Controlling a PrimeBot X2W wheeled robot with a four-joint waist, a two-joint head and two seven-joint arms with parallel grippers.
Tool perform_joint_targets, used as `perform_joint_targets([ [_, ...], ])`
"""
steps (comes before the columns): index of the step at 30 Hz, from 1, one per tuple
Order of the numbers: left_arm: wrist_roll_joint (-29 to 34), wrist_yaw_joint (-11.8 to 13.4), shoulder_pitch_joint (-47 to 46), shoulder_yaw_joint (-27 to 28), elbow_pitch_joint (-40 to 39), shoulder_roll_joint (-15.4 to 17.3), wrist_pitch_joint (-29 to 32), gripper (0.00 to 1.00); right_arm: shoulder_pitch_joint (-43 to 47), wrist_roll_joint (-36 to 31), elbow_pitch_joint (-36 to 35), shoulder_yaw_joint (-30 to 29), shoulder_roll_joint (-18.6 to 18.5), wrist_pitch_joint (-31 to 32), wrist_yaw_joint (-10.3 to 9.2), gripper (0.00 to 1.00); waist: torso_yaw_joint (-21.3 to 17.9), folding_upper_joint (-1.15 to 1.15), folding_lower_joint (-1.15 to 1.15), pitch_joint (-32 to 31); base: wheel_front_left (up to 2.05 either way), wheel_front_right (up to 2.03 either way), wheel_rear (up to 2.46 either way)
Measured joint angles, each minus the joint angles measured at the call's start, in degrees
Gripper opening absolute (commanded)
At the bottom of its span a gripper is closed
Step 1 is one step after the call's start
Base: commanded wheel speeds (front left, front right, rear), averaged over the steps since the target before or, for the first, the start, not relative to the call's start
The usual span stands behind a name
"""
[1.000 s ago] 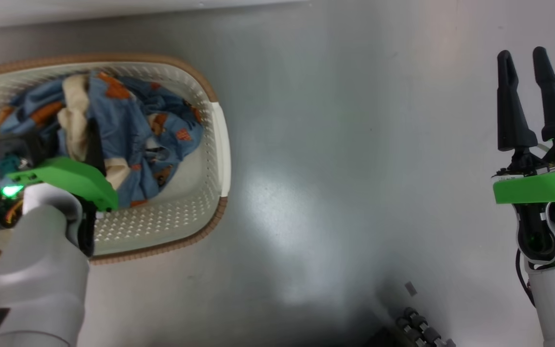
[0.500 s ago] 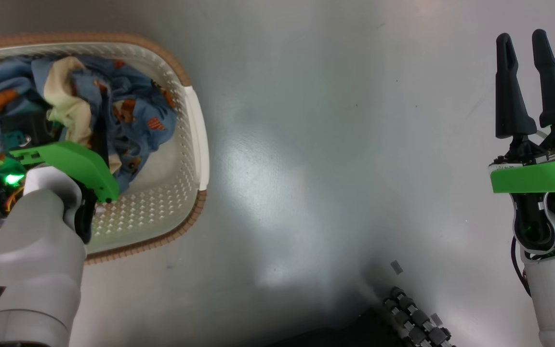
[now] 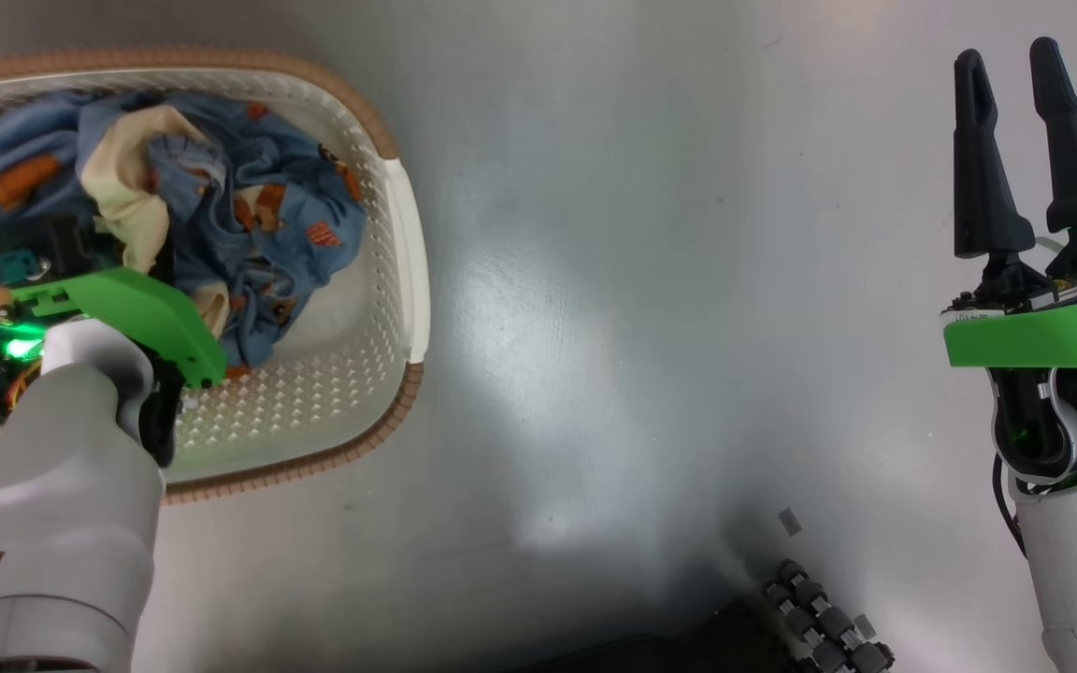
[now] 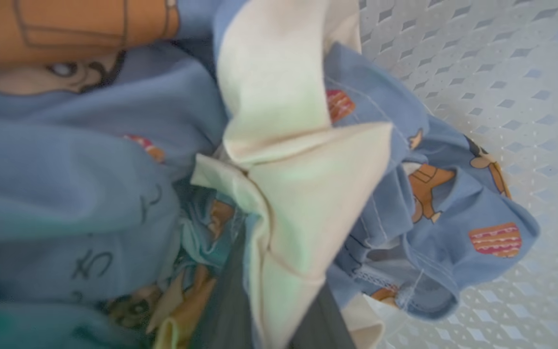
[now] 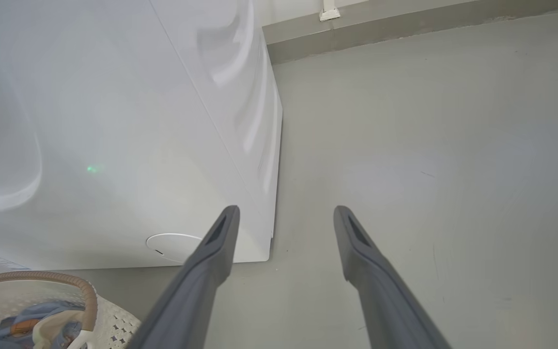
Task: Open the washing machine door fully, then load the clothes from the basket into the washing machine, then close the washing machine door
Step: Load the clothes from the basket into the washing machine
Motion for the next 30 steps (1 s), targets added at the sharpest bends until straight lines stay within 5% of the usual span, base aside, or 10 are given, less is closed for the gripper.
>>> perform_joint_targets([
  [18, -1.1, -0.6, 3.4, -4.0, -0.1, -1.5, -6.0, 0.0, 0.1, -0.3, 1.7, 1.5, 0.0, 0.0, 0.0, 1.0, 1.1, 0.0, 0.0, -6.0, 0.0, 0.0, 0.0],
  [30, -4.9, -0.6, 12.4, -7.9, -9.5, -1.0, -7.6, 0.0, 2.8, -0.3, 3.7, 1.7, 0.3, 0.0, 0.0, 1.0, 1.8, 0.0, 0.0, -13.8, 0.0, 0.0, 0.0],
])
